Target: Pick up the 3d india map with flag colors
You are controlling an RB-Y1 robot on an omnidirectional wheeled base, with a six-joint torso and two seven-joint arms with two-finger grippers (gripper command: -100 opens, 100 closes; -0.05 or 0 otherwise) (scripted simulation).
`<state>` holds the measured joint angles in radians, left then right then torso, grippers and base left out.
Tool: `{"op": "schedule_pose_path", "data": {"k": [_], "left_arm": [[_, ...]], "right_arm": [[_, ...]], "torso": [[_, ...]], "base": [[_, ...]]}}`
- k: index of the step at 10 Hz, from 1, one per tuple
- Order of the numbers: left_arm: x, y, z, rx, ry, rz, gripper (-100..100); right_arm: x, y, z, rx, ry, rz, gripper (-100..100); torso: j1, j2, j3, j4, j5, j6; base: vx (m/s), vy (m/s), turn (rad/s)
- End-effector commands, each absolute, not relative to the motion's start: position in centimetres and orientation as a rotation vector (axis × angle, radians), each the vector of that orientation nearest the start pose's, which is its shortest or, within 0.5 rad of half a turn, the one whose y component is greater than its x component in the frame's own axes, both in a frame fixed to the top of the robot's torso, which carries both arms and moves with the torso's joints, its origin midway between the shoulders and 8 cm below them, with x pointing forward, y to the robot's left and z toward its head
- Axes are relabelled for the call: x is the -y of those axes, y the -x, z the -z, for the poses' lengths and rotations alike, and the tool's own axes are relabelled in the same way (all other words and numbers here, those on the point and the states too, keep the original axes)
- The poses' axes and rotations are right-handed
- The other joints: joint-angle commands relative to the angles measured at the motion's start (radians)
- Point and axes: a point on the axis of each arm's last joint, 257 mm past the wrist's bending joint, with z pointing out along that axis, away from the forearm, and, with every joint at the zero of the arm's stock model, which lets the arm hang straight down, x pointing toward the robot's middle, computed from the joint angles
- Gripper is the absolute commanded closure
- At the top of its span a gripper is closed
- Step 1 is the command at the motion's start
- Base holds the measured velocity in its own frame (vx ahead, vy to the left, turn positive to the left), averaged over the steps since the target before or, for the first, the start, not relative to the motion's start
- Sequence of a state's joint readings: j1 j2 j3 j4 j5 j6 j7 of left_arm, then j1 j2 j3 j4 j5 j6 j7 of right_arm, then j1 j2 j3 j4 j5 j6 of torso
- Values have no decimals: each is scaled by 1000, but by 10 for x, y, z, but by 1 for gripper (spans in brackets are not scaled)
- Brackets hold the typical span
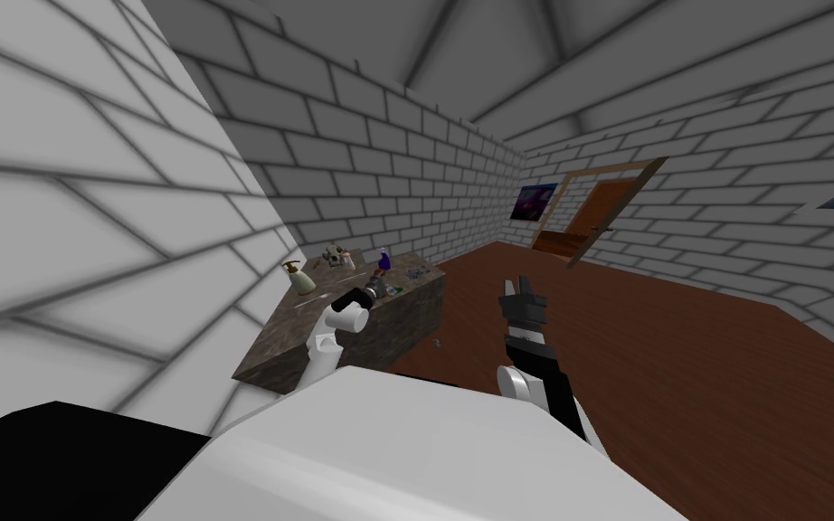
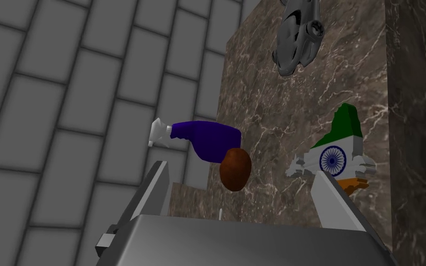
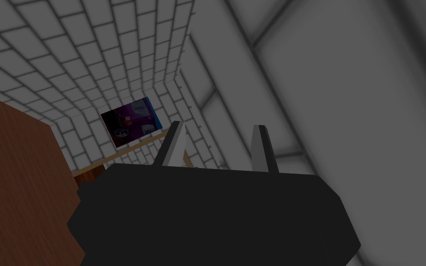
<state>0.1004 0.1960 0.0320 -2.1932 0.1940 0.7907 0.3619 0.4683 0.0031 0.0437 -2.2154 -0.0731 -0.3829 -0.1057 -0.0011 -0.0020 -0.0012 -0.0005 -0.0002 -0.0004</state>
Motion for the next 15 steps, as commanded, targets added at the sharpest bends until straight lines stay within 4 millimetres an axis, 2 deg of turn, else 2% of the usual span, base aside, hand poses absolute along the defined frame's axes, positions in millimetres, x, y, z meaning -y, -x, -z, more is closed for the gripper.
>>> {"op": "schedule_pose_path", "data": {"k": [1, 8, 15], "left_arm": [[-255, -485, 167, -1255, 1685, 1280, -100], [-255, -480, 205, -1338, 1869, 1194, -100], [-259, -464, 240, -1421, 2025, 1067, -100]], "right_arm": [[273, -378, 18, -639, -882, -1463, 0], [273, -378, 18, -639, -882, -1463, 0], [273, -378, 18, -639, -882, -1463, 0]], "torso": [[0, 0, 0, 0, 0, 0], [1, 1, 0, 0, 0, 0], [0, -1, -1, 0, 0, 0]], "base": [[16, -10, 3], [29, -15, -16], [41, -19, -10]]}}
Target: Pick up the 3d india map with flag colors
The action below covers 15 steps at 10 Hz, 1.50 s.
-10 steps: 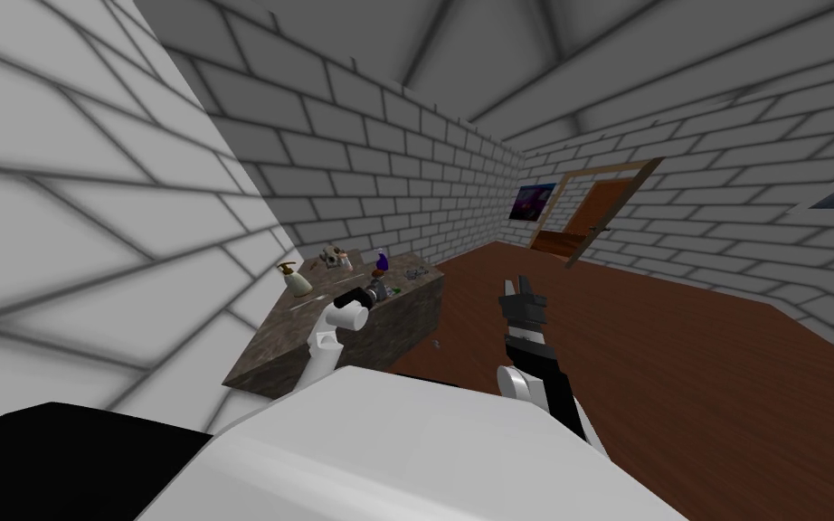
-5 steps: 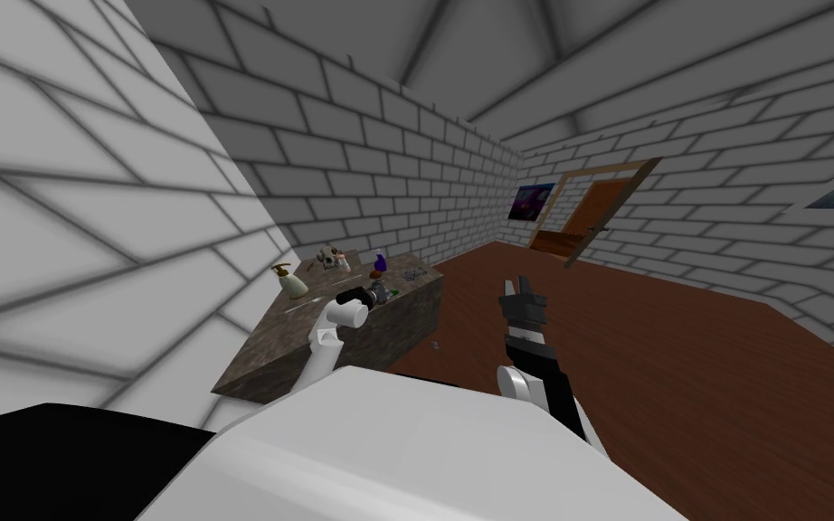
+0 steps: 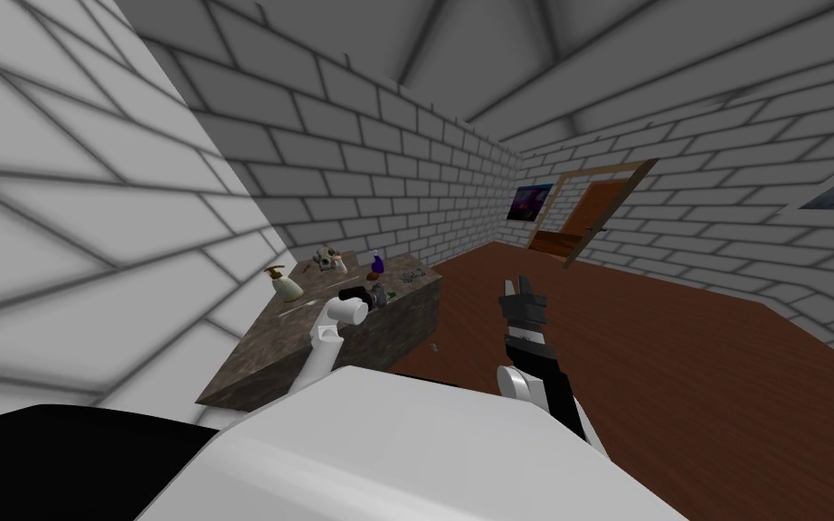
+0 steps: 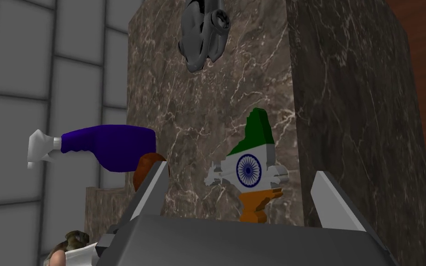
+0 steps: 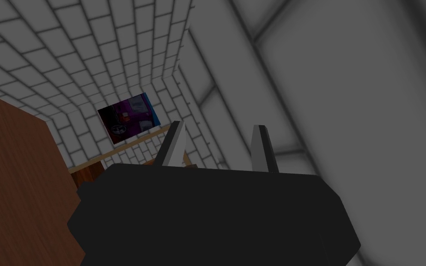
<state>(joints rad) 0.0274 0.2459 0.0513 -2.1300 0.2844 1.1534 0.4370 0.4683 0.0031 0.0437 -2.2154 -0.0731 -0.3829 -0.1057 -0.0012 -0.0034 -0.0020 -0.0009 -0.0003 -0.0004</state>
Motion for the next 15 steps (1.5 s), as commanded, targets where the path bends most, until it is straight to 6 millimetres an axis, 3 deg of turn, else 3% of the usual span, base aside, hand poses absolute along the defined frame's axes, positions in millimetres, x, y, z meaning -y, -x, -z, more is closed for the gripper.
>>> {"op": "schedule_pose_path", "data": {"k": [1, 15], "left_arm": [[-261, -463, 245, -1432, 2060, 1047, -100], [-285, -405, 306, -1575, 2380, 664, -100]], "right_arm": [[273, -378, 18, -639, -882, -1463, 0], [273, -378, 18, -639, -882, -1463, 0]], "torso": [[0, 0, 0, 0, 0, 0], [0, -1, -1, 0, 0, 0]], "base": [[70, -22, -20], [59, -18, -6]]}}
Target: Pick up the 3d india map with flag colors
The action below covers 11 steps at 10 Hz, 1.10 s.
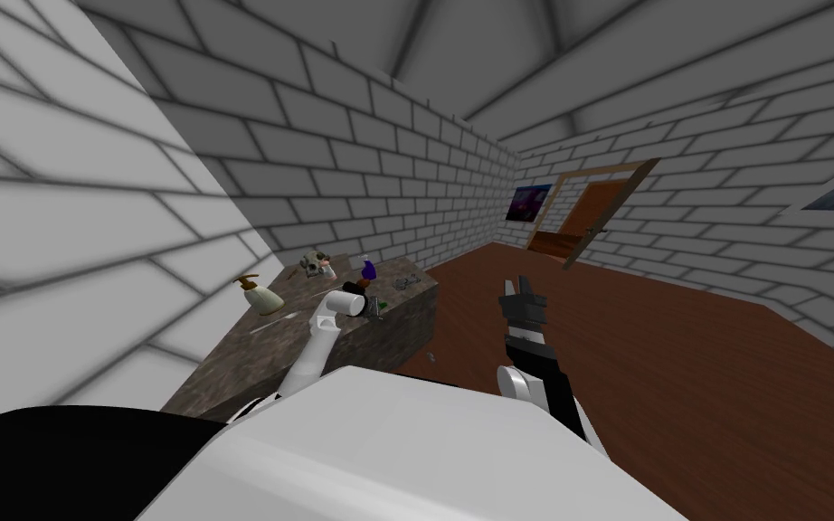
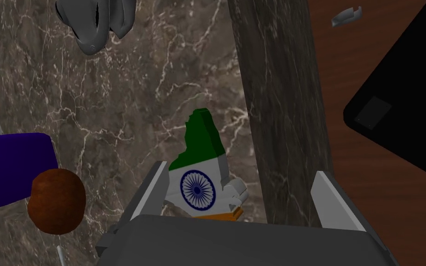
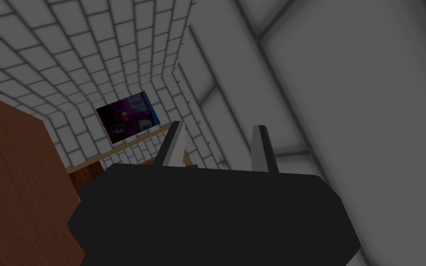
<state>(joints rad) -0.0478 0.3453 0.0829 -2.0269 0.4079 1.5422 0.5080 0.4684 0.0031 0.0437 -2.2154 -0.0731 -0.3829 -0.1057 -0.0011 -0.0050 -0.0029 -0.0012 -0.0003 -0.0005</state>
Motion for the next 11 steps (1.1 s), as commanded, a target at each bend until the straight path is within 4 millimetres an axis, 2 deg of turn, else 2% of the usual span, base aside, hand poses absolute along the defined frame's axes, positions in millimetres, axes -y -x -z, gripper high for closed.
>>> {"op": "schedule_pose_path", "data": {"k": [1, 5, 11], "left_arm": [[-286, -402, 307, -1581, 2389, 647, -100], [-299, -379, 319, -1609, 2482, 498, -100], [-318, -352, 327, -1623, 2571, 323, -100]], "right_arm": [[273, -378, 18, -639, -882, -1463, 0], [273, -378, 18, -639, -882, -1463, 0], [273, -378, 18, -639, -882, -1463, 0]], "torso": [[0, 0, 0, 0, 0, 0], [1, 0, 0, 0, 0, 0], [3, -3, -2, -1, 1, 0]], "base": [[68, -19, -3], [81, -15, -1], [101, 0, 4]]}}
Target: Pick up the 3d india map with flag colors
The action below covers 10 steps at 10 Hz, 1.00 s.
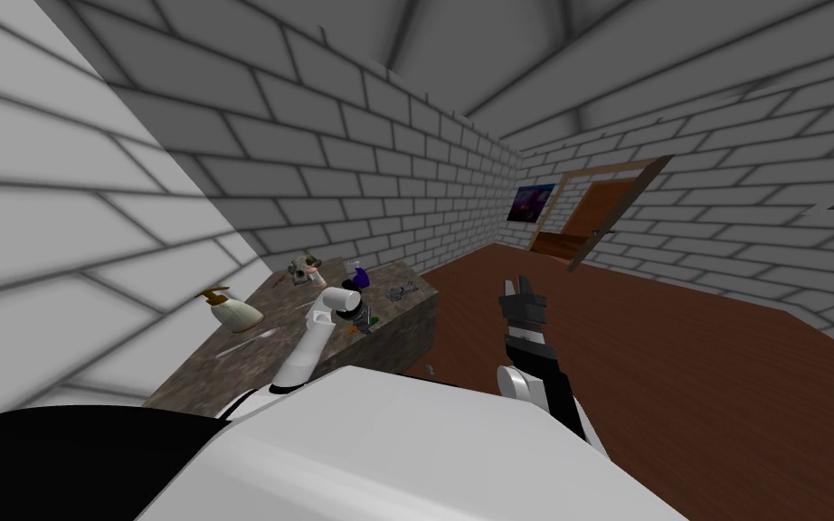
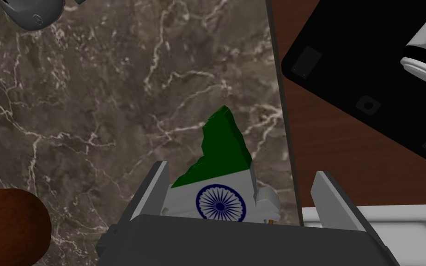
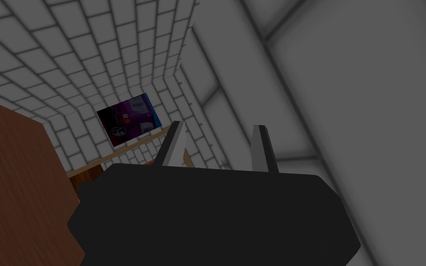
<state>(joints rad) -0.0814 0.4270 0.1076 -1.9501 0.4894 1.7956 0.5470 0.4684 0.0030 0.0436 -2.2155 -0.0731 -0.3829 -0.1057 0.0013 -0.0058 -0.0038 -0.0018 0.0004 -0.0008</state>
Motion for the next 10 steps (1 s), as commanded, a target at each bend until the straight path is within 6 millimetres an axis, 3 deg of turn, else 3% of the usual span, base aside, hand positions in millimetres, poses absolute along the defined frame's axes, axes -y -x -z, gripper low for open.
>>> {"op": "schedule_pose_path", "data": {"k": [1, 2, 3, 7, 8, 10], "left_arm": [[-315, -355, 327, -1624, 2563, 340, -100], [-316, -354, 327, -1624, 2565, 335, 0], [-317, -357, 336, -1621, 2567, 337, -100], [-317, -359, 345, -1618, 2569, 335, -100], [-317, -360, 345, -1618, 2568, 337, 100], [-317, -361, 344, -1617, 2565, 343, 100]], "right_arm": [[273, -378, 18, -639, -882, -1463, 0], [273, -378, 18, -639, -882, -1463, 0], [273, -378, 18, -639, -882, -1463, 0], [273, -378, 18, -639, -882, -1463, 0], [273, -378, 18, -639, -882, -1463, 0], [273, -378, 18, -639, -882, -1463, 0]], "torso": [[0, 0, 0, 0, 0, 0], [-1, 4, 3, 1, 0, 0], [-1, 6, 4, 1, 0, 0], [-2, 7, 4, 2, 0, 0], [-1, 7, 4, 2, 0, 0], [-1, 7, 3, 0, 1, 0]], "base": [[1, -13, 22], [0, 0, 0], [-2, -4, -17], [-3, -6, -9], [0, 0, 0], [3, 1, -3]]}}
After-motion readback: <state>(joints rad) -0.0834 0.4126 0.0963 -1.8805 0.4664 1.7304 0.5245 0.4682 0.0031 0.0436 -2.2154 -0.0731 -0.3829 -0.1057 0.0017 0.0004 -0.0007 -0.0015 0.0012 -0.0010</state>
